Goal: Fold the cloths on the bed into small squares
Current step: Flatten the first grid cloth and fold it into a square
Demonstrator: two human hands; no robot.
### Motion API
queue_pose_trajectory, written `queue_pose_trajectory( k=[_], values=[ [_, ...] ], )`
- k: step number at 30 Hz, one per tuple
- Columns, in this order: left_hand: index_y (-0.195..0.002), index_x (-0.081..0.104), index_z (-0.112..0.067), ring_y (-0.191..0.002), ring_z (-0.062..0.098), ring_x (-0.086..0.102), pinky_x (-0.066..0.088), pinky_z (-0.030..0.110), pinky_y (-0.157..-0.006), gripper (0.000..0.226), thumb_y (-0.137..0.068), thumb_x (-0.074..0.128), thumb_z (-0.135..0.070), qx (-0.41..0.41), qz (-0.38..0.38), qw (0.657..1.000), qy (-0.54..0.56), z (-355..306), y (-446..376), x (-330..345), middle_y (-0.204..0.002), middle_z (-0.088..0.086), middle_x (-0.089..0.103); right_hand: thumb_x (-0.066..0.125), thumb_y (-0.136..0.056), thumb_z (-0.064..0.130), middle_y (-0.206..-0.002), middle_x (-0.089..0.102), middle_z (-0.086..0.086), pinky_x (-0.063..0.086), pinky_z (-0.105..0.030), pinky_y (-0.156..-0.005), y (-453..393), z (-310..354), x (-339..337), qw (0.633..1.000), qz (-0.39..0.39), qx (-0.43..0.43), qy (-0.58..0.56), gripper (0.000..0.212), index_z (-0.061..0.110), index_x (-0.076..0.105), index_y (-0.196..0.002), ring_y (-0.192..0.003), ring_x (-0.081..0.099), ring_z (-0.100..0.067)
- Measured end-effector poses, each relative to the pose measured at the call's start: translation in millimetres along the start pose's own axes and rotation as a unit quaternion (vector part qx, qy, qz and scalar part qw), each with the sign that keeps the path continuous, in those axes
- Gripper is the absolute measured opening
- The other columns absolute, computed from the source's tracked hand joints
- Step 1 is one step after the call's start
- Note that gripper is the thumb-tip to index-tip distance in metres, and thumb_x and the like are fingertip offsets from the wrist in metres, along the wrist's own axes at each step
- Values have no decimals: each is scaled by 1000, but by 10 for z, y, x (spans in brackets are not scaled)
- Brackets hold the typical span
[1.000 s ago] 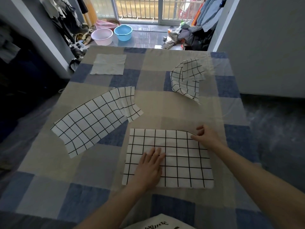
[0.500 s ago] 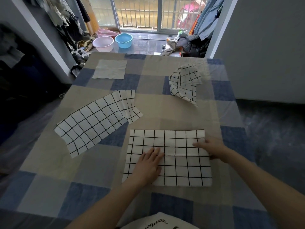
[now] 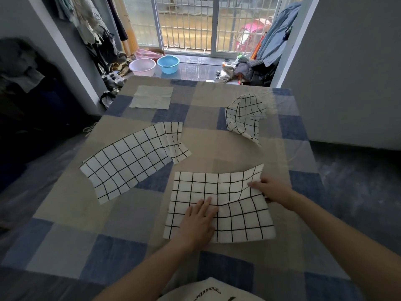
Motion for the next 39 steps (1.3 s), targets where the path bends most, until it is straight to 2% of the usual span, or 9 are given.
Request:
queue_pose_trajectory(
  k=[6,12,16,19,21,24,28,33,39],
  values=[
    [-146,32,-29,-147,19,12,18,39,-117,51,-97,42,-29,-26,-55,997,53,186,93,-158,-161,-2,14,60,-92,36,-70,49,-2,44,-25,-62,101,322,201,997,26,-55,36,30,6,61,-87,-65,50,-13],
    [-133,52,-24,-126,15,46,41,34,-104,34,-102,40,-28,-68,-71,961,258,338,155,-435,-138,-4,49,58,-94,28,-91,62,-10,56,-36,-82,114,646,567,990,93,-105,28,22,9,65,-101,-80,63,-17],
    [-117,60,-16,-96,22,65,50,38,-88,42,-104,29,-42,-196,-62,765,611,441,211,-581,-108,6,69,60,-86,32,-100,67,-20,56,-49,-86,67,763,797,989,89,-108,36,28,6,66,-96,-95,67,-31],
    [-110,64,-20,-91,27,69,53,41,-84,53,-99,29,-58,-206,-91,694,684,521,227,-701,-97,4,73,54,-95,32,-93,69,-4,55,-34,-81,88,860,986,985,108,-128,52,26,10,67,-98,-86,66,-14],
    [-104,64,-27,-90,24,68,54,41,-84,44,-98,35,-58,-195,-118,700,677,564,241,-764,-93,0,72,43,-100,37,-105,69,3,47,-22,-79,137,906,1118,978,149,-131,66,36,11,67,-109,-94,65,-9],
    [-109,62,-31,-100,18,65,53,31,-77,17,-95,57,-39,-198,-135,758,607,703,231,-670,-103,-4,69,38,-102,33,-104,69,1,44,-21,-77,107,866,1166,979,152,-129,36,38,10,68,-104,-91,65,-11],
    [-126,56,-21,-95,6,62,47,17,-67,40,-89,64,-10,-228,-140,766,584,900,281,-433,-109,-4,67,49,-95,19,-91,70,1,49,-36,-82,-70,638,1003,988,66,-131,56,24,21,67,-79,-81,65,-15],
    [-127,54,-21,-96,10,62,52,24,-74,40,-90,60,-6,-248,-151,777,559,1022,233,-334,-108,-4,65,56,-92,12,-107,68,-2,48,-27,-92,-53,266,1054,967,81,-130,203,20,14,70,-105,-102,62,-15],
    [-121,55,-24,-84,3,59,42,16,-61,37,-90,56,-4,-240,-147,812,511,1043,93,-367,-95,-11,63,53,-92,12,-106,66,-4,46,-21,-82,-59,29,1163,958,101,-134,233,25,15,67,-112,-91,60,-13]
  ],
)
Point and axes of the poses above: each hand's wrist, its own y-axis away from the middle knuckle, its own x-axis out of the palm, z = x × y, the point moved 5 cm from there along -y, towards the middle knuckle
